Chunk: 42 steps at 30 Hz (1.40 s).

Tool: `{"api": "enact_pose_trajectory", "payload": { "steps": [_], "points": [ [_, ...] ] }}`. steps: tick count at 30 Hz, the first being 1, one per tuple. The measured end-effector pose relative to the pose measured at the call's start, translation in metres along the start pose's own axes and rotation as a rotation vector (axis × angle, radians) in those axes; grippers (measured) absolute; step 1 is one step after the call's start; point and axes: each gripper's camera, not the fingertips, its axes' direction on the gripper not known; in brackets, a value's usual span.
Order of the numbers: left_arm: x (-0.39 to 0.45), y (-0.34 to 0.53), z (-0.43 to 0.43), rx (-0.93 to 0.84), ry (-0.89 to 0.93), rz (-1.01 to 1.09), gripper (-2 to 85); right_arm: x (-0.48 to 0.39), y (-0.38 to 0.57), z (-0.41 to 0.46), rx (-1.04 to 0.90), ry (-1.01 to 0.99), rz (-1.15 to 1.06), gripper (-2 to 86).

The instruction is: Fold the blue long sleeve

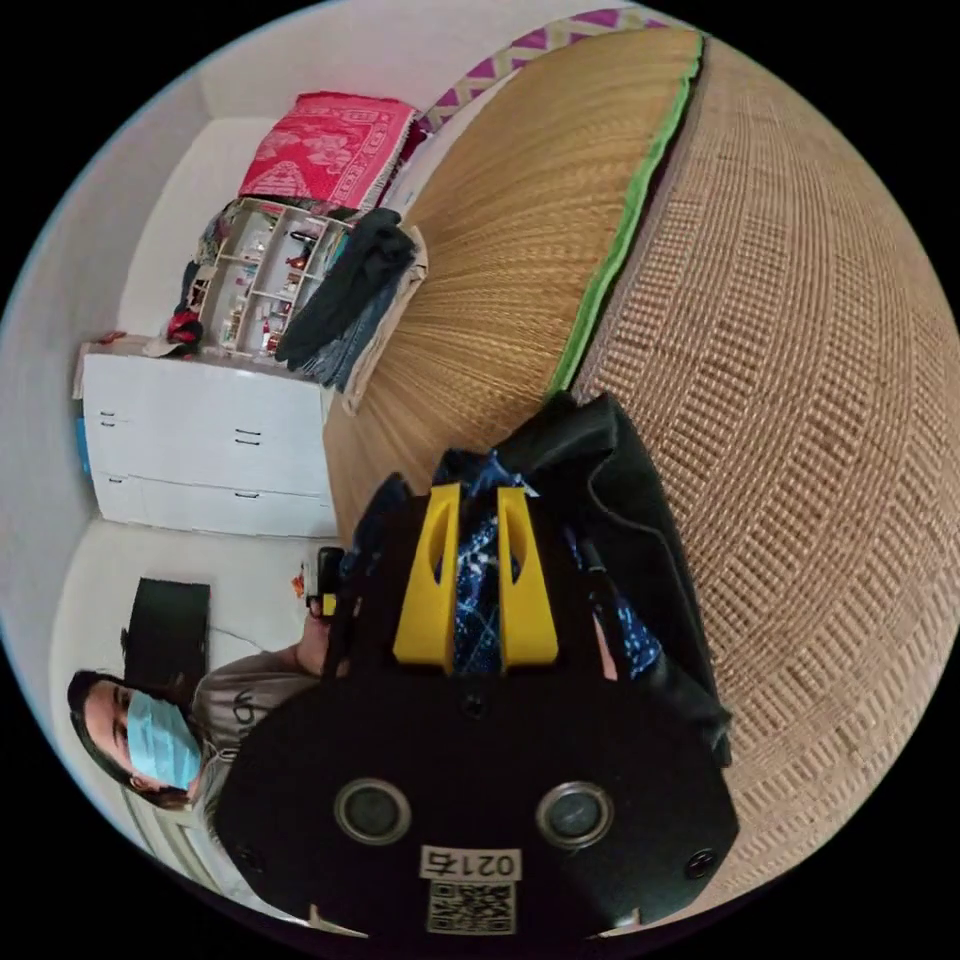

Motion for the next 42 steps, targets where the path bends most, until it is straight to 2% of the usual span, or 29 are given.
{"api": "enact_pose_trajectory", "payload": {
  "steps": [2, 4, 6, 9, 12, 14, 17, 19, 21, 24, 26, 29, 32, 35, 37, 40, 42],
  "points": [
    [0.029, 0.019, -0.036, 0.1, -0.057, 0.087, 2.2, 0.008, 0.011, 0.005, 0.099, -0.156, 0.002, 8.6],
    [0.052, 0.024, -0.047, 0.099, -0.138, 0.179, 0.9, -0.002, 0.031, -0.016, 0.195, -0.248, -0.045, 8.1],
    [0.075, 0.026, -0.032, 0.046, -0.226, 0.291, 0.8, -0.027, 0.059, -0.039, 0.271, -0.264, -0.127, 6.4],
    [0.095, 0.027, 0.047, -0.143, -0.311, 0.449, 3.7, -0.098, 0.104, -0.037, 0.228, -0.183, -0.313, 1.5],
    [0.091, 0.034, 0.143, -0.277, -0.527, 0.591, 6.7, -0.179, 0.143, 0.02, 0.106, 0.027, -0.471, -0.1],
    [0.048, 0.038, 0.207, -0.44, -0.721, 0.555, 5.9, -0.222, 0.169, 0.096, -0.008, 0.301, -0.527, -0.5],
    [0.029, 0.047, 0.206, -0.427, -0.763, 0.504, 0.3, -0.247, 0.205, 0.153, 0.01, 0.606, -0.581, -0.5],
    [0.033, 0.058, 0.194, -0.403, -0.794, 0.514, 0.1, -0.253, 0.227, 0.138, 0.087, 0.652, -0.533, 0.1],
    [0.039, 0.069, 0.182, -0.39, -0.791, 0.519, 0.9, -0.248, 0.262, 0.1, 0.214, 0.59, -0.472, 2.2],
    [0.056, 0.083, 0.176, -0.375, -0.773, 0.584, 8.2, -0.201, 0.329, 0.039, 0.379, 0.408, -0.28, 7.5],
    [0.056, 0.084, 0.204, -0.464, -0.774, 0.62, 15.0, -0.139, 0.378, 0.021, 0.453, 0.242, -0.075, 12.0],
    [0.035, 0.075, 0.25, -0.579, -0.768, 0.612, 16.6, -0.07, 0.42, 0.042, 0.478, 0.156, 0.119, 14.3],
    [-0.008, 0.064, 0.291, -0.72, -0.774, 0.543, 15.6, -0.019, 0.442, 0.065, 0.55, -0.052, 0.213, 14.5],
    [-0.025, 0.053, 0.292, -0.742, -0.684, 0.458, 14.6, 0.014, 0.436, 0.089, 0.558, -0.201, 0.234, 13.3],
    [-0.031, 0.053, 0.28, -0.716, -0.657, 0.441, 14.3, 0.033, 0.426, 0.107, 0.541, -0.264, 0.243, 11.5],
    [-0.05, 0.05, 0.239, -0.625, -0.474, 0.403, 13.2, 0.06, 0.414, 0.128, 0.528, -0.354, 0.264, 7.7],
    [-0.079, 0.047, 0.21, -0.571, -0.397, 0.339, 12.3, 0.066, 0.41, 0.128, 0.519, -0.342, 0.242, 6.2]
  ]
}}
